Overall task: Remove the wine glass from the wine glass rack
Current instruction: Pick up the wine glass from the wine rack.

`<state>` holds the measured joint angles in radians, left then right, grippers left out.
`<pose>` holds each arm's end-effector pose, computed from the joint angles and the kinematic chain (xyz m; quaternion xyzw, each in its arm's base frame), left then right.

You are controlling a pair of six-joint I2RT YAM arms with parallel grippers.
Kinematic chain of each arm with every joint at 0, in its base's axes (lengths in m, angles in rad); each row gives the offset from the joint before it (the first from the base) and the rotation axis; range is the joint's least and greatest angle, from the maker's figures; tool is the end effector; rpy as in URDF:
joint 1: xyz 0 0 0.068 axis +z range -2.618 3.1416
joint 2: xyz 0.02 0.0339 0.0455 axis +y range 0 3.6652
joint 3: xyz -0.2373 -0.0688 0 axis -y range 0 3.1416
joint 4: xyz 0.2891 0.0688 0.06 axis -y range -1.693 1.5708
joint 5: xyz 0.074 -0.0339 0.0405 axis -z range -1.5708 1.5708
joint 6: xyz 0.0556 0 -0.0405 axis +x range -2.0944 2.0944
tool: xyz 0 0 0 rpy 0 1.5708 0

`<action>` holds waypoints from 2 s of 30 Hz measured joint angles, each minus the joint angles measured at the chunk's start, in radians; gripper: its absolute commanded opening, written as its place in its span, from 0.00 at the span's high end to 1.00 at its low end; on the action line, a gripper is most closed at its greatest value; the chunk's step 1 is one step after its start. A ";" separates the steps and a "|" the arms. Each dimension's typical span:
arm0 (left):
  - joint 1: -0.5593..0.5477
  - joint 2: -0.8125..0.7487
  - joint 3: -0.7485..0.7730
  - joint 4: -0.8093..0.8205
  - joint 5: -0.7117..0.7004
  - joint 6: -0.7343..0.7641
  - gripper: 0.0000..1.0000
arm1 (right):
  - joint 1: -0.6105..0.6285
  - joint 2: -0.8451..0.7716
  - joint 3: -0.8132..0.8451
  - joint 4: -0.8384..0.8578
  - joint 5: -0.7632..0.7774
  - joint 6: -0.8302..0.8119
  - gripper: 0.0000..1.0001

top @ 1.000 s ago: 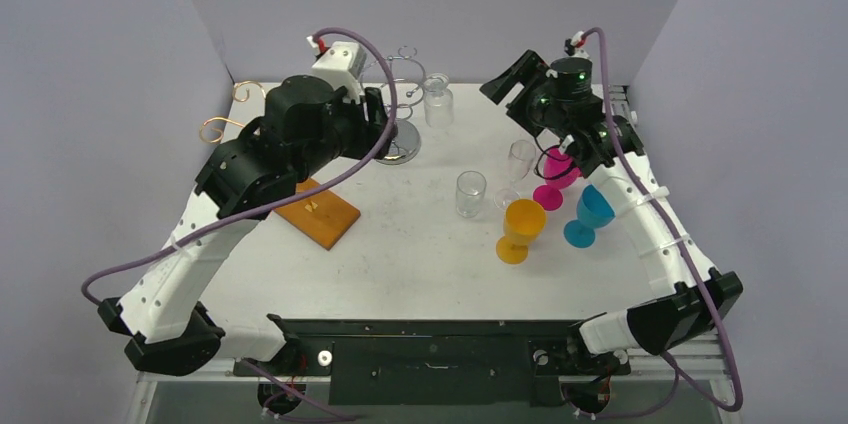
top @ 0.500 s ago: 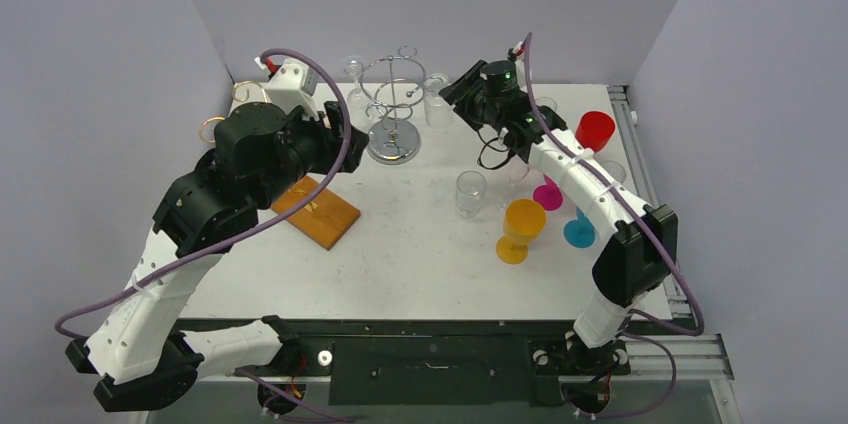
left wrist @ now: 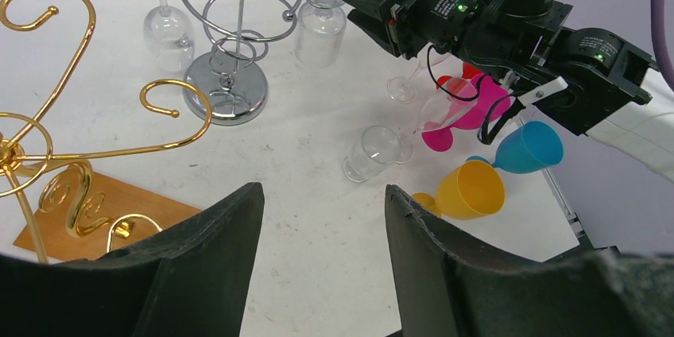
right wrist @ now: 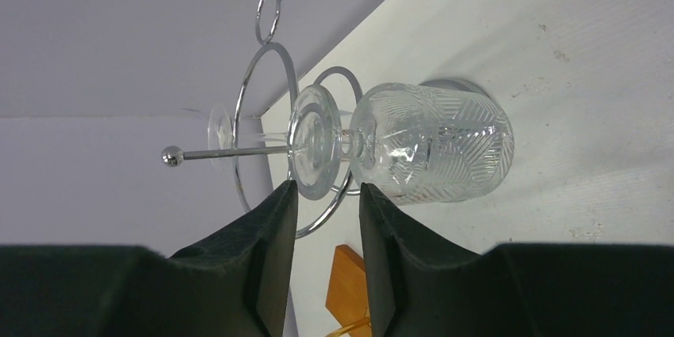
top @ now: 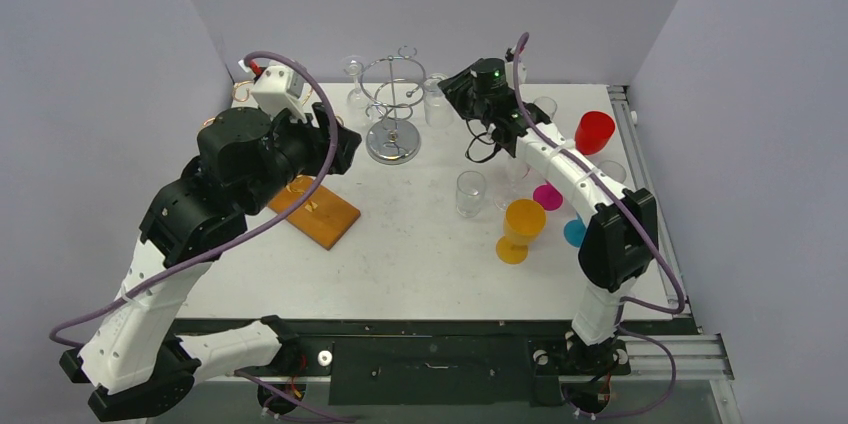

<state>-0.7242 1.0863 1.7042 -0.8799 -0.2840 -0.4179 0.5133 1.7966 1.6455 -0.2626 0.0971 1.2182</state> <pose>0.1851 -0.1430 0.5069 0.0347 0.7894 -0.2312 0.5676 0.4264 0.2342 0.3086 0.3136 0.7757 0.3896 0.3849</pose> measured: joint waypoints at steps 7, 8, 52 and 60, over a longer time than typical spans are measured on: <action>0.002 -0.004 0.000 -0.003 0.000 0.000 0.46 | 0.000 0.046 0.053 0.023 0.011 0.017 0.74; 0.002 -0.005 0.000 -0.004 0.000 0.000 0.46 | 0.000 0.051 0.060 0.024 0.012 0.018 0.75; 0.015 -0.011 -0.063 0.019 0.016 -0.025 0.47 | -0.029 -0.042 -0.082 0.107 -0.054 0.057 1.00; 0.019 0.003 -0.080 0.034 0.029 -0.032 0.47 | -0.043 -0.045 -0.104 0.143 -0.098 0.071 1.00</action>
<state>-0.7048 1.0897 1.6245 -0.8455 -0.2546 -0.4496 0.4706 1.7515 1.5417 -0.1200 -0.0013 1.2892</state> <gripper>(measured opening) 0.534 0.040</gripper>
